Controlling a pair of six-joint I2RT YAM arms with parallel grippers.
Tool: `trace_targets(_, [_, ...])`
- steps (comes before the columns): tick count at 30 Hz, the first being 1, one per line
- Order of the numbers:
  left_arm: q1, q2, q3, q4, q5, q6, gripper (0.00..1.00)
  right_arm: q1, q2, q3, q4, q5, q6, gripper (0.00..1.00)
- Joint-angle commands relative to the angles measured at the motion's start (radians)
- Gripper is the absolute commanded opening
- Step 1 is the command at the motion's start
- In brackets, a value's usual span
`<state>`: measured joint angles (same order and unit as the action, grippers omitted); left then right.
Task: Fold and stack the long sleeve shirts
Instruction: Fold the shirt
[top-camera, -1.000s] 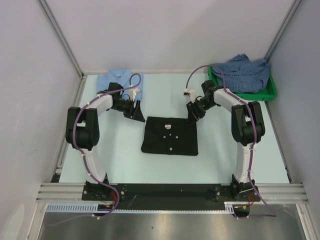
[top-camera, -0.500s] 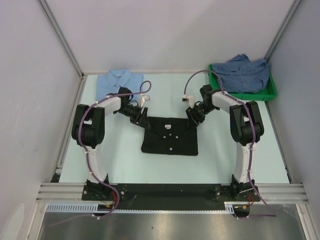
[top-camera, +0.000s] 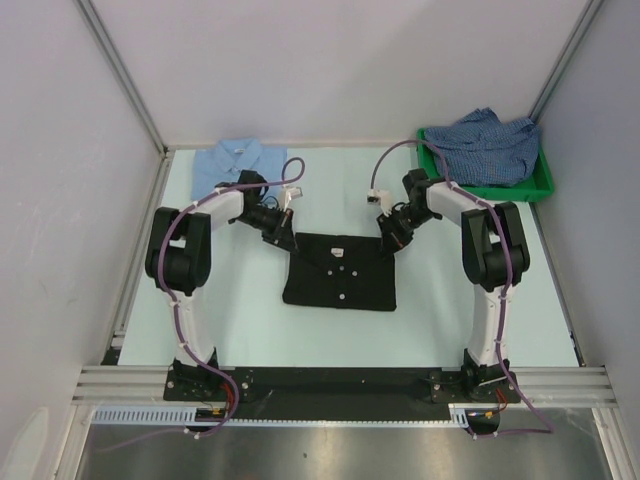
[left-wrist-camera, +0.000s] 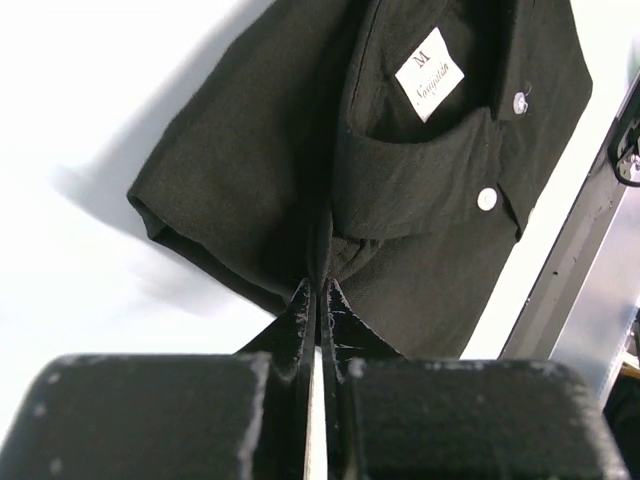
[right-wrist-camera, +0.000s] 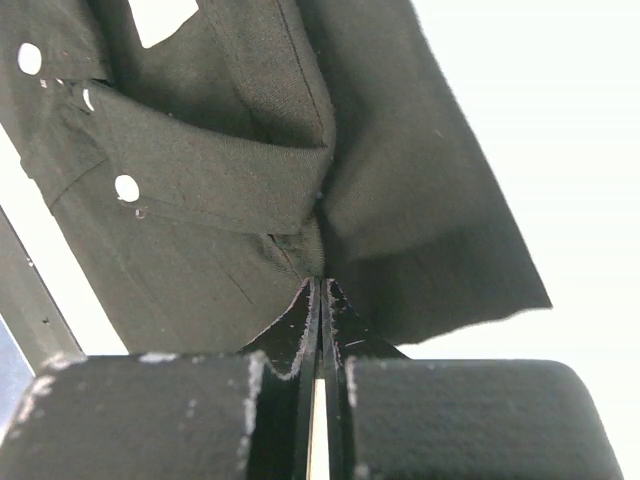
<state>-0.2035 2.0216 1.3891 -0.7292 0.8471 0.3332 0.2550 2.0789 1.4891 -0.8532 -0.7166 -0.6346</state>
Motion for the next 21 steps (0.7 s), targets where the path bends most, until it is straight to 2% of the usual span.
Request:
trace_targets(1, [-0.001,-0.035,0.068,0.014,0.029,0.018,0.0,-0.033,-0.077,0.031,0.046,0.003,0.036,0.0])
trace_targets(9, [-0.001,0.011,0.106,0.054,-0.012,-0.023,0.02,-0.049,-0.039,0.033,0.146,0.051,0.099,0.0])
trace_targets(14, [-0.001,0.11,0.129,0.077,-0.066,-0.066,0.0,-0.049,0.029,0.039,0.23,0.138,0.133,0.0])
trace_targets(19, [0.01,0.127,0.123,0.134,-0.088,-0.115,0.0,-0.046,0.035,0.048,0.327,0.216,0.19,0.0])
trace_targets(20, [0.021,0.117,0.122,0.14,-0.083,-0.125,0.02,-0.046,0.033,0.054,0.329,0.229,0.197,0.0])
trace_targets(21, [0.029,0.106,0.119,0.14,-0.074,-0.125,0.09,-0.046,0.024,0.06,0.324,0.232,0.2,0.01])
